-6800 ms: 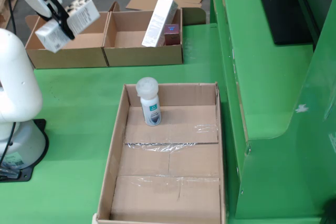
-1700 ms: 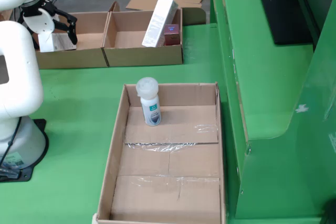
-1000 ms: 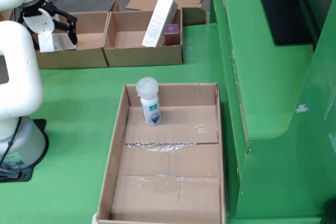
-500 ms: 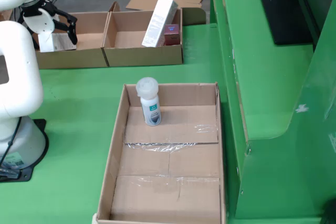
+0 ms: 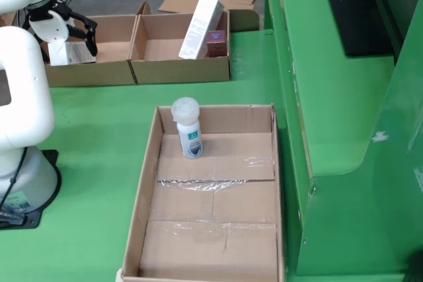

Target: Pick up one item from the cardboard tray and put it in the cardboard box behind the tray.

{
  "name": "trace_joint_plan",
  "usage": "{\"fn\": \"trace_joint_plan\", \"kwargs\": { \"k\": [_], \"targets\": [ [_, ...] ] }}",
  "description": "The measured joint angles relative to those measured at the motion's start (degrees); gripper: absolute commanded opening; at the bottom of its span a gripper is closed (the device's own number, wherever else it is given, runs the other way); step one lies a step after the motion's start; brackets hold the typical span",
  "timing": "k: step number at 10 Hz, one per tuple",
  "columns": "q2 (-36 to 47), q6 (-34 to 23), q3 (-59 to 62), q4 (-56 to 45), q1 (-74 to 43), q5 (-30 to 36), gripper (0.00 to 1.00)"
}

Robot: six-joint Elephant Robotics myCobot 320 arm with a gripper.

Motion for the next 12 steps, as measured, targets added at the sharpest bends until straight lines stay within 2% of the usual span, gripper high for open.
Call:
{"fn": "trace_joint_plan", "kwargs": {
  "k": [3, 6, 10, 12],
  "targets": [
    [4.5, 0.3, 0.2, -5.3, -0.2, -0.7, 1.0],
    [2.9, 2.6, 6.9, -12.4, 1.0, -5.9, 1.0],
    [9.8, 5.2, 17.2, -22.8, 2.7, -9.6, 1.0],
    [15.9, 6.1, 21.0, -26.6, 3.4, -10.8, 1.0]
  ]
}}
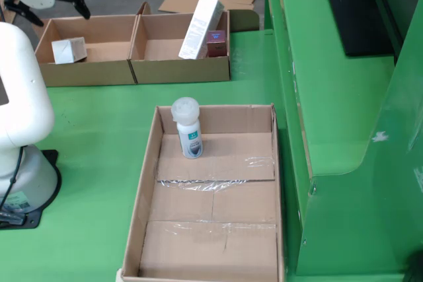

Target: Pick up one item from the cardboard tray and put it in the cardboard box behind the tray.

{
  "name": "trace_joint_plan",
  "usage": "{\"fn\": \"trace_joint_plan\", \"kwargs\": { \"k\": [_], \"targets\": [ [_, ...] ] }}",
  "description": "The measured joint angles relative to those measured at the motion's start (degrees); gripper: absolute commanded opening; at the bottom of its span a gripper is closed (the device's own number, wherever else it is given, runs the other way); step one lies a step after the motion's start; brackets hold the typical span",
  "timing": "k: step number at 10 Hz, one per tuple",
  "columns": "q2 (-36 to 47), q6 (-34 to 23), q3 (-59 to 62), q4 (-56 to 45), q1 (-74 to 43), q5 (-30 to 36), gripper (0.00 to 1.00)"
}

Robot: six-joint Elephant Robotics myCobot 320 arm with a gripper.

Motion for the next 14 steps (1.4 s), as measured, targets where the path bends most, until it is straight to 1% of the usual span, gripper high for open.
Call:
{"fn": "trace_joint_plan", "kwargs": {
  "k": [2, 3, 4, 14],
  "targets": [
    [1.7, 0.6, 0.2, 1.0, 1.1, -1.2, 1.0],
    [3.6, 1.1, 0.2, 3.1, 3.0, -3.6, 1.0],
    [4.9, 1.1, 0.4, 3.9, 4.0, -4.6, 1.0],
    [4.9, 1.1, 0.2, 3.8, 4.1, -4.7, 1.0]
  ]
}}
